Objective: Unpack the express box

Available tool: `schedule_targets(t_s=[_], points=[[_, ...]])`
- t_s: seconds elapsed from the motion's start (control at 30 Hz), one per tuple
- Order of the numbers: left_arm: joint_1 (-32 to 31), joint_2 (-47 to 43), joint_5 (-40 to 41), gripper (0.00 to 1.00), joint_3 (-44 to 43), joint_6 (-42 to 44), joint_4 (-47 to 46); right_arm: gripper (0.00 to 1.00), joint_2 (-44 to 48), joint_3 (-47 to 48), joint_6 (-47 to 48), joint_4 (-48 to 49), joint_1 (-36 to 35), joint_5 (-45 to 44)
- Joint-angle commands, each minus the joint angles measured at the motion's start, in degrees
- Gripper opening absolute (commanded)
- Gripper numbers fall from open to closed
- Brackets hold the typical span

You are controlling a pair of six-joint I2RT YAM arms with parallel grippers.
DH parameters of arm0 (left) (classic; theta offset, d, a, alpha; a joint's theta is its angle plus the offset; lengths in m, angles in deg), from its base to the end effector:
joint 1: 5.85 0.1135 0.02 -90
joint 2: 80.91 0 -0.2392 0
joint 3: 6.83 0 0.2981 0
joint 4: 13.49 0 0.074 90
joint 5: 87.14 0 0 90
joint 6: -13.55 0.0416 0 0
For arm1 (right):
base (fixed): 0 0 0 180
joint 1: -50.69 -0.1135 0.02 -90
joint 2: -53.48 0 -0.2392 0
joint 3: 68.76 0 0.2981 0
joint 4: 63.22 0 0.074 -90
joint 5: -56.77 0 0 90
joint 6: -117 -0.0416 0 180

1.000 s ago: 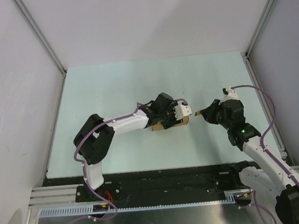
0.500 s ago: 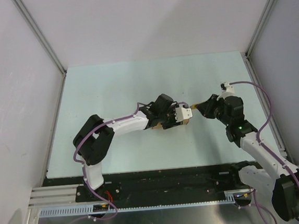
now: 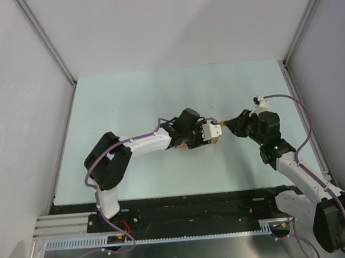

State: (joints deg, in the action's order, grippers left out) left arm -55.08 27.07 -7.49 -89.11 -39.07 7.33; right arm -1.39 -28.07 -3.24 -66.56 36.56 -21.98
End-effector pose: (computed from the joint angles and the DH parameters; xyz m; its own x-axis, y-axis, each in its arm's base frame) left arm 0.2827 -0.3393 0.1284 0.1248 0.7698 -0.6259 0.9438 0.1024 0.3142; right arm 0.2704 0.0764 0.2015 -0.4636 0.3926 -0.7943 -0.2157 0.8195 0.5310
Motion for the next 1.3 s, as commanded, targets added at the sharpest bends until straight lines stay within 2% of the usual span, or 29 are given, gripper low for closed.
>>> schedule_targets(t_s=[0.0,0.5,0.67,0.8,0.93,1.27], points=[[0.19,2.14,1.65,0.43,2.47,0.85,4.94,0.0,-0.5,-0.16,0.53,3.07,-0.19,0.36],[0.19,2.32,1.56,0.43,2.56,0.32,5.11,0.0,-2.96,-1.48,0.36,5.61,-1.86,-0.61],[0.19,2.76,0.68,0.43,1.6,-2.22,5.29,0.0,-4.1,-2.27,1.06,6.32,-3.18,-1.22],[0.54,4.77,-2.56,0.41,-2.0,-6.09,8.88,0.0,-4.1,-3.76,2.29,5.79,-5.82,-3.15],[2.12,7.59,-10.02,0.4,-6.66,-8.2,15.29,0.0,-3.67,-5.35,3.25,5.26,-8.36,-5.0],[5.99,9.52,-14.52,0.4,-8.07,-12.94,17.07,0.0,-4.89,-7.72,3.0,3.68,-11.97,-7.2]])
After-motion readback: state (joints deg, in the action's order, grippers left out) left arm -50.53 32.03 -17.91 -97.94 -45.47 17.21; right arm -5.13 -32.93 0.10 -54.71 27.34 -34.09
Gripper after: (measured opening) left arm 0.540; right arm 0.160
